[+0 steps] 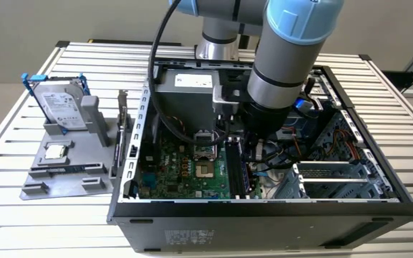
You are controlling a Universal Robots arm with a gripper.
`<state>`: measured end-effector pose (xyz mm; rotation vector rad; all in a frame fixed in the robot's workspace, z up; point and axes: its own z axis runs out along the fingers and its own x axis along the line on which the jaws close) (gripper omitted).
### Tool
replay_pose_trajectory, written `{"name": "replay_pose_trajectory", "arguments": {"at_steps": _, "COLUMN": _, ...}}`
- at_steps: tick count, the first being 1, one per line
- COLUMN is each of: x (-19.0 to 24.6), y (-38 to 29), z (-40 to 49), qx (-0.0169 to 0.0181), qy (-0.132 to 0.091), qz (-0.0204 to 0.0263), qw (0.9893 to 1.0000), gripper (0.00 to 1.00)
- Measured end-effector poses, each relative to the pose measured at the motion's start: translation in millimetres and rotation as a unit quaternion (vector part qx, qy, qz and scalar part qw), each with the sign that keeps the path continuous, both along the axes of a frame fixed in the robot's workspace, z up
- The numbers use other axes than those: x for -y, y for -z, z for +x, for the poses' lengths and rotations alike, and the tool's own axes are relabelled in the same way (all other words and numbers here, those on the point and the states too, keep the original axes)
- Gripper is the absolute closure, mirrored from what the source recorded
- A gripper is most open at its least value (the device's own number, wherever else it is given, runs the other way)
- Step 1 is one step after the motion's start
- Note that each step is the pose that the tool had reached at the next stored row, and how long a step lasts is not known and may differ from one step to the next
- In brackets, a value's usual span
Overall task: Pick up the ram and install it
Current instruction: 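Press down the ram until it locks into place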
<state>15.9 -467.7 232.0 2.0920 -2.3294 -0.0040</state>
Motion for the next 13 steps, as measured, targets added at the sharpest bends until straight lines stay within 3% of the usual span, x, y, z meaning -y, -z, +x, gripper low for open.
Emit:
{"name": "replay_pose_trajectory", "arguments": {"at_steps": 5, "x": 0.0, "y": 0.8, "z": 0.0, "qx": 0.0, "qy": -0.042, "qz": 0.0, "qw": 0.9991, "gripper": 1.0}}
{"name": "replay_pose_trajectory", "arguments": {"at_steps": 9, "x": 0.0, "y": 1.1, "z": 0.1, "qx": -0.0003, "qy": -0.042, "qz": 0.0001, "qw": 0.9991, "gripper": 1.0}}
{"name": "replay_pose_trajectory", "arguments": {"at_steps": 13, "x": 0.0, "y": 5.3, "z": 0.2, "qx": -0.0003, "qy": -0.043, "qz": 0.0001, "qw": 0.9991, "gripper": 1.0}}
